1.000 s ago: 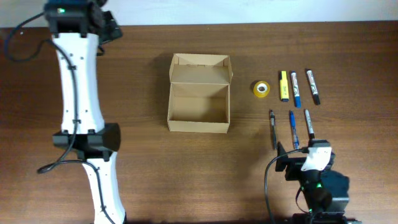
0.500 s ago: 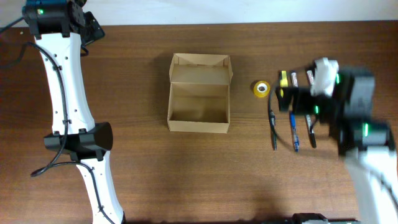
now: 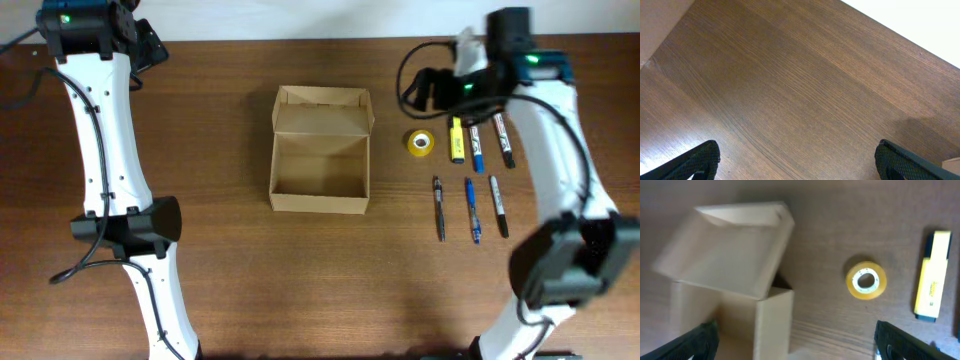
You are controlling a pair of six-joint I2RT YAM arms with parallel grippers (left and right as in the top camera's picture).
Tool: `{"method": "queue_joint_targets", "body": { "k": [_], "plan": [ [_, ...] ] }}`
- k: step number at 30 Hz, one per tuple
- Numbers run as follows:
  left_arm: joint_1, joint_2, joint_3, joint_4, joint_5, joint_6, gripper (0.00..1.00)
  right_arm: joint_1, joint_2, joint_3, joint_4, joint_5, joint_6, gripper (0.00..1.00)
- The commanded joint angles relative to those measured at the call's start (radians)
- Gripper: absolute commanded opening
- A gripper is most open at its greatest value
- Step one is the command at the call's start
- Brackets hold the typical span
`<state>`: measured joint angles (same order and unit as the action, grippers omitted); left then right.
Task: Pack container
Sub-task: 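Lower the right gripper onto the clear tape roll and grasp it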
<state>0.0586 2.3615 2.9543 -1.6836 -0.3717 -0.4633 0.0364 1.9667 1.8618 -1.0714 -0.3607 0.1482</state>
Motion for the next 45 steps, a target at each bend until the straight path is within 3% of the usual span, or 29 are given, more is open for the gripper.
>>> {"method": "queue_joint_targets", "body": {
  "k": [1, 11, 16, 26, 35, 45],
  "plan": [
    [0.002, -0.034, -0.004, -0.001, -0.01, 0.009, 1.0, 0.07, 0.049, 0.035, -0.019, 0.185, -0.034, 0.99],
    [0.002, -0.034, -0.004, -0.001, -0.01, 0.009, 1.0, 0.103, 0.116, 0.035, -0.026, 0.463, -0.085, 0.99],
    [0.002, -0.034, -0.004, -0.001, -0.01, 0.009, 1.0, 0.058, 0.122, 0.034, 0.011, 0.432, -0.085, 0.99],
    [0.002, -0.034, -0.004, -0.001, -0.01, 0.009, 1.0, 0.047, 0.251, 0.034, 0.025, 0.366, -0.085, 0.89],
    [0.002, -0.034, -0.004, -0.001, -0.01, 0.009, 1.0, 0.048, 0.265, 0.034, 0.038, 0.308, -0.085, 0.82],
    [0.002, -0.034, -0.004, -0.001, -0.01, 0.009, 1.0, 0.041, 0.299, 0.034, 0.055, 0.346, -0.085, 0.82]
  ]
}}
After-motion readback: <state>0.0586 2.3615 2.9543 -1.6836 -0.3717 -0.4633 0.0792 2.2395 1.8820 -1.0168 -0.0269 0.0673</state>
